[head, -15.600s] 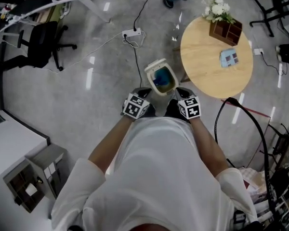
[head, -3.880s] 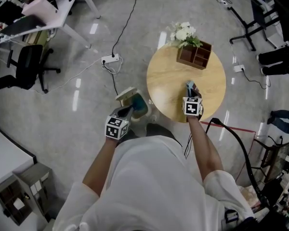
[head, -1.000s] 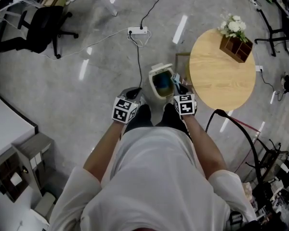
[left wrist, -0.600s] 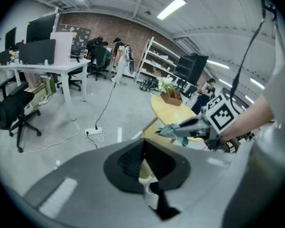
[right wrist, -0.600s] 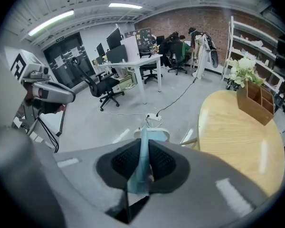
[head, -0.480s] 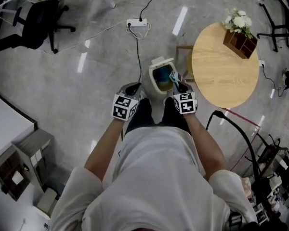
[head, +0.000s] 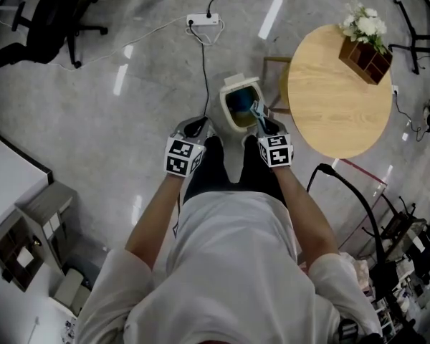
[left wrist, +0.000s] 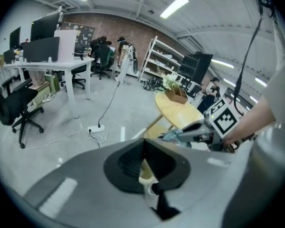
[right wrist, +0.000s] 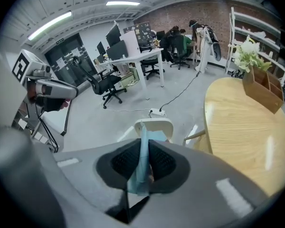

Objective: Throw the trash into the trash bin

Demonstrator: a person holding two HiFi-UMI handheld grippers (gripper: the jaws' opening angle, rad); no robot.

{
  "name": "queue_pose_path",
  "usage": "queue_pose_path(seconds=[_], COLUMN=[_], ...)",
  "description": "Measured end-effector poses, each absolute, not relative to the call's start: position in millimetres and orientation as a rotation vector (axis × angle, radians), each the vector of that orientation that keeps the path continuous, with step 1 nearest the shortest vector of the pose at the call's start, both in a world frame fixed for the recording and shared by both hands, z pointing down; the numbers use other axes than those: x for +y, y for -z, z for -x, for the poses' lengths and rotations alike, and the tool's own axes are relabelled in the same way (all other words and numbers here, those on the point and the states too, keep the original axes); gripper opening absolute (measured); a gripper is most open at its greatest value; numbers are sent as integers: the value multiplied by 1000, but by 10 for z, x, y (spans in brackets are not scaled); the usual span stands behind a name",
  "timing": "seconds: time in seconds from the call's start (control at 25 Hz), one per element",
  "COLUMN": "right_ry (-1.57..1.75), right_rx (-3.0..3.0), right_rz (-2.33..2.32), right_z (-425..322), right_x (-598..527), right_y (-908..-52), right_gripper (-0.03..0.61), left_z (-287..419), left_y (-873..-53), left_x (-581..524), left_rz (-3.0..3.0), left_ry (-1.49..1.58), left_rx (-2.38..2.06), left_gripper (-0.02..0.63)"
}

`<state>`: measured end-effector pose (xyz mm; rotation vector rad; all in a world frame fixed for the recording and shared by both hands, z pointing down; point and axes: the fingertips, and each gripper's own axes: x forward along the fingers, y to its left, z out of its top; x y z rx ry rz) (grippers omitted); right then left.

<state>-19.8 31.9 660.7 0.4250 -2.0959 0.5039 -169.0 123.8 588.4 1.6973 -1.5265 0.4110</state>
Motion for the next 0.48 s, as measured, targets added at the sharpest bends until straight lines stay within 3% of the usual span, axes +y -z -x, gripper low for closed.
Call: queue_pose_path(seconds=[0.48], right_ry=[-526], right_rx=[-2081], right_rz=[-355], right_z=[125], right_x=[302], right_y=[-7038], right_gripper=[49], left_z=[1554], left_y=[-6303], left_x=[1235], left_rz=[-1625], left_ry=[-419], left_rx=[-1540], left_gripper=[3])
